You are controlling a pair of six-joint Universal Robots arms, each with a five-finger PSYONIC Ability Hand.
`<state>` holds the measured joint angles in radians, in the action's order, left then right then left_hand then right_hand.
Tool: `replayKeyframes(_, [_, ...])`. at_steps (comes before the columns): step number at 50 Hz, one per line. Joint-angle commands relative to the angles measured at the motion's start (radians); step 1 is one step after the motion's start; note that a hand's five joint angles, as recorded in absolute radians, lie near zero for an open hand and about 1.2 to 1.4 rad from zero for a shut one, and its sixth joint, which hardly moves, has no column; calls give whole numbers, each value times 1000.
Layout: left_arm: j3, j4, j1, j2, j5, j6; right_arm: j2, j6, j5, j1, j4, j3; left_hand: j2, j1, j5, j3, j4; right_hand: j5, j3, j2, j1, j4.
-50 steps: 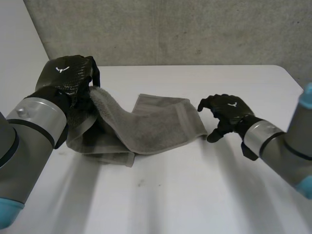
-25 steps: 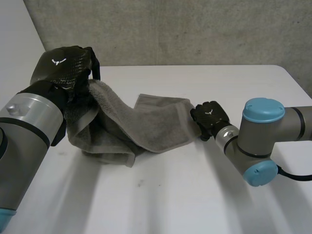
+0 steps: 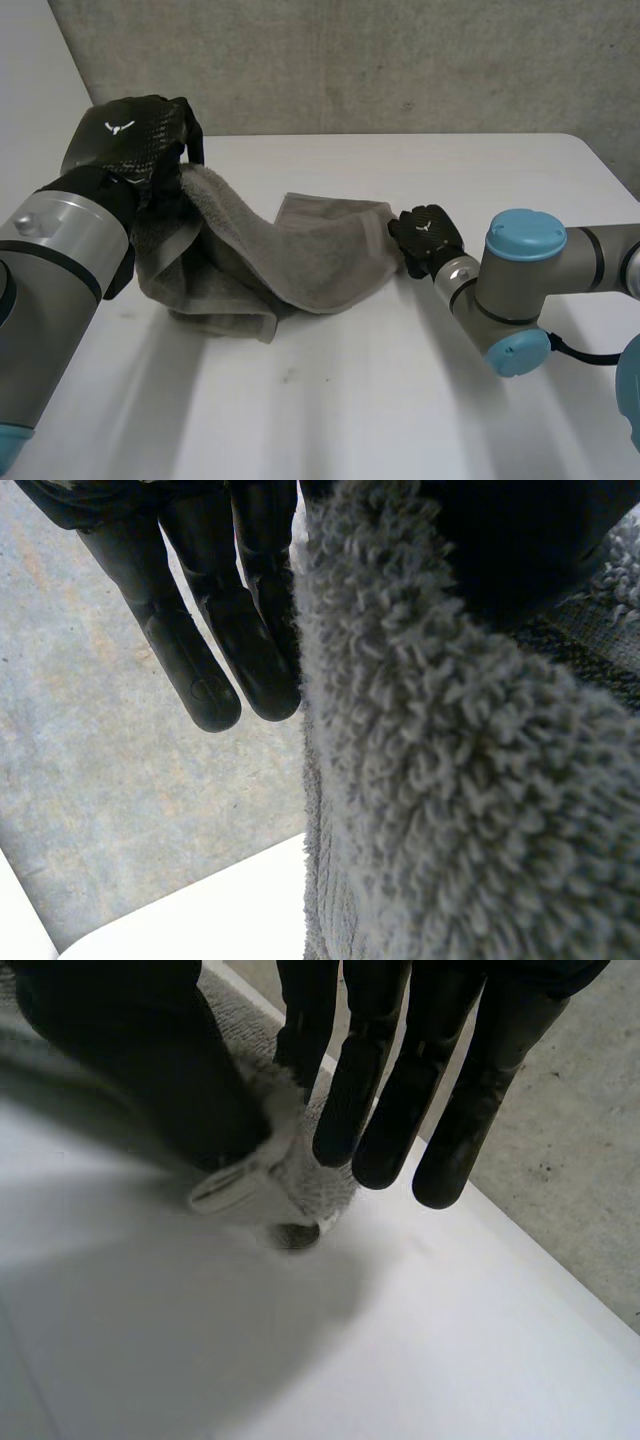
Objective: Fold the towel.
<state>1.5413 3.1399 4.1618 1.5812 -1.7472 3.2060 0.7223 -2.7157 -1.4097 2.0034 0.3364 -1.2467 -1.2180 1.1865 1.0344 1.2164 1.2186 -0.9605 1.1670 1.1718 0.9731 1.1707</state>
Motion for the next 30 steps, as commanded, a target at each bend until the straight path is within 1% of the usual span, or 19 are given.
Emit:
replayKeyframes(1, [2,0,9,7,0,0,45,-29,-2,-3,-17,26,-178,210,187,180,178,-261,229,224,423,226])
replayKeyframes(3, [3,0,18,8,2,2,162,-82,6,-15,-66,26,-178,210,187,180,178,-261,229,224,423,226])
replayKeyframes(4, [3,0,18,8,2,2,163,-82,6,-15,-66,26,-178,210,187,180,178,-261,229,224,423,226])
replayKeyframes(6, [3,0,23,8,2,2,277,-95,17,-18,-169,30,-178,210,187,180,178,-261,229,224,423,226])
replayKeyframes(7, [3,0,29,8,3,3,278,-95,17,-18,-169,30,-178,210,187,180,178,-261,229,224,423,226])
replayKeyframes(9, [2,0,35,8,3,3,398,-84,37,-43,-290,45,-178,210,187,180,178,-261,229,224,423,226])
replayKeyframes(12, [0,-4,51,10,5,5,465,-64,44,-72,-353,56,-178,210,187,180,178,-261,229,224,423,226])
replayKeyframes(14, [3,-14,72,13,14,6,592,12,67,-132,-488,70,-178,210,187,180,178,-261,229,224,423,226])
replayKeyframes(15, [3,-14,72,13,14,6,592,13,67,-132,-488,70,-178,210,187,180,178,-261,229,224,423,226])
replayKeyframes(17, [6,-21,81,13,28,8,702,110,84,-172,-613,81,-178,210,187,180,178,-261,229,224,423,226])
replayKeyframes(18, [8,-37,89,13,46,8,703,111,84,-172,-614,81,-178,210,187,180,178,-261,229,224,423,226])
replayKeyframes(19, [9,-58,98,13,67,8,747,163,87,-185,-678,82,-178,210,187,180,178,-261,229,224,423,226])
replayKeyframes(20, [10,-58,98,13,68,8,747,163,87,-186,-678,82,-178,210,187,180,178,-261,229,224,423,226])
replayKeyframes(22, [13,-86,107,13,87,9,817,265,89,-193,-808,76,-178,210,187,180,178,-261,229,224,423,226])
replayKeyframes(23, [11,-121,119,13,110,11,818,266,89,-193,-809,76,-178,210,187,180,178,-261,229,224,423,226])
replayKeyframes(25, [10,-161,133,13,135,11,845,356,83,-187,-910,49,-178,210,187,180,178,-261,229,224,423,226])
replayKeyframes(26, [8,-196,146,14,159,12,845,356,83,-187,-910,49,-178,210,187,180,178,-261,229,224,423,226])
replayKeyframes(28, [5,-236,159,19,184,14,848,451,78,-184,-993,-8,-178,210,187,180,178,-261,229,224,423,226])
replayKeyframes(30, [3,-315,193,57,225,32,845,491,74,-183,-1017,-40,-178,210,187,180,178,-261,229,224,423,226])
